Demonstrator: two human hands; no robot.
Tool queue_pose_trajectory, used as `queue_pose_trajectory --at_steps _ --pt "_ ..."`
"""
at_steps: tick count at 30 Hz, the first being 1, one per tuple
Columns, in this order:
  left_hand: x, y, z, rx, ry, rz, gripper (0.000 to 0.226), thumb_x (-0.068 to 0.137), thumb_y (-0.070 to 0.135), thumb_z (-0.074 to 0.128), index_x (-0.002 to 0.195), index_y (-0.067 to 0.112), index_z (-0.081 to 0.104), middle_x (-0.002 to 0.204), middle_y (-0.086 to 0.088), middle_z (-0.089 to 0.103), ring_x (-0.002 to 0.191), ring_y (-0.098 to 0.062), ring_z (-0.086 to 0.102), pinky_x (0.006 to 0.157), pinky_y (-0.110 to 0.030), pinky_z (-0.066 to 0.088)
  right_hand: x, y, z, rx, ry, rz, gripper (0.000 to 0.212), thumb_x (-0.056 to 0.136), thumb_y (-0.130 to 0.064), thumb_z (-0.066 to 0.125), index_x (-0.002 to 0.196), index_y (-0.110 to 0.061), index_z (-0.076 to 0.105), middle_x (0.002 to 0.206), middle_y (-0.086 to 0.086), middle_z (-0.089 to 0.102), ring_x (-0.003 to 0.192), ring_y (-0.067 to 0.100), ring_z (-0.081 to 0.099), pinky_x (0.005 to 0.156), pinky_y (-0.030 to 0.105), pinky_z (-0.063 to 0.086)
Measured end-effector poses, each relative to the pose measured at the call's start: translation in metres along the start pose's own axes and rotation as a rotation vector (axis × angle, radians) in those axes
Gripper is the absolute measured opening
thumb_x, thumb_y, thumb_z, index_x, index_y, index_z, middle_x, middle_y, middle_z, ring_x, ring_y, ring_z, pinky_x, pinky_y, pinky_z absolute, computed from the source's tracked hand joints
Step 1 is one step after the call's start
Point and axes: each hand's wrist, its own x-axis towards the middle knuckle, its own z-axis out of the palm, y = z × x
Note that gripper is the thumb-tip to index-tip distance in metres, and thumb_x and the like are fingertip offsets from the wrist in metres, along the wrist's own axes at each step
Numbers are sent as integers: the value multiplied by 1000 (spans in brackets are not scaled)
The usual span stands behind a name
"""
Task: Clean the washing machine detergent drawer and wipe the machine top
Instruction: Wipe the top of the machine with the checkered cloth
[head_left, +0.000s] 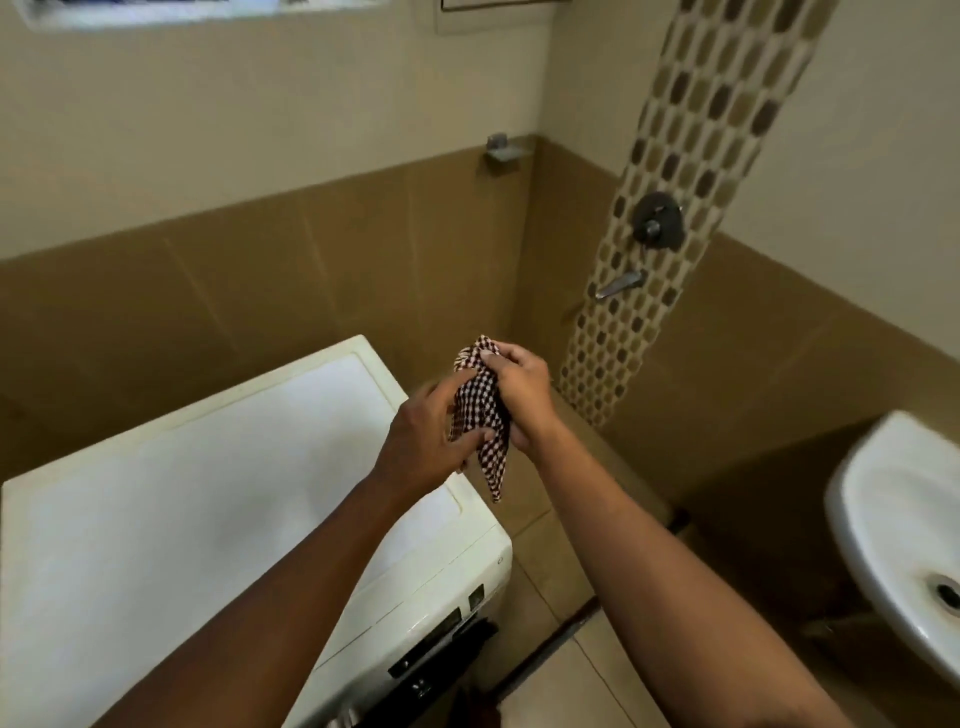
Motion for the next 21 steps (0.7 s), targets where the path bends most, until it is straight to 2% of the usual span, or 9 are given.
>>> queue_pose_trajectory --at_steps 4,7,10,12,14,16,18,21 --pt "-38 23 -20 -60 116 107 63 85 33 80 143 19 57 135 -2 64 117 -13 63 88 -37 63 -55 -24 -11 112 35 -15 21 91 -13 71 111 -6 72 106 14 76 102 29 73 80 35 60" --pt "-70 44 -29 -161 220 121 62 83 39 81 138 22 59 132 3 64 114 -4 63 81 -28 63 -97 -42 -19 170 82 -42 25 90 -14 73 113 -7 70 108 13 75 103 27 72 86 39 61" --pt "-106 57 -32 -222 166 165 74 80 29 86 144 22 51 139 4 57 122 -5 58 82 -21 61 -135 -56 -30 212 105 -28 25 89 -14 74 113 -7 68 110 13 74 104 27 71 93 44 59" --pt "-129 66 -32 -195 100 203 86 78 20 84 152 23 40 148 6 49 130 -8 52 88 -23 60 -157 -61 -38 229 94 9 25 88 -13 74 112 -5 69 109 14 74 104 29 71 94 46 59" --pt "-143 80 -32 -101 137 254 86 82 16 80 155 23 35 150 3 47 133 -12 49 94 -26 58 -171 -66 -43 209 48 37 26 88 -15 74 111 -3 71 104 14 75 100 27 71 90 45 60" --pt "-145 98 -34 -3 245 302 74 88 15 75 153 23 42 140 -1 55 124 -14 55 95 -27 55 -186 -71 -49 203 -39 58 26 88 -18 71 109 -2 70 89 9 74 85 20 71 76 38 58" --pt "-143 115 -37 10 332 272 60 90 14 74 146 23 53 126 -2 64 112 -15 61 92 -28 55 -199 -75 -56 186 -156 76 24 87 -21 69 105 -4 70 78 6 69 70 15 65 68 32 52" --pt "-136 138 -43 -58 438 151 33 93 15 70 126 17 69 114 0 73 102 -12 67 87 -29 57 -213 -81 -75 73 -330 30 36 84 -26 73 113 -7 72 91 7 71 78 16 66 71 30 54"
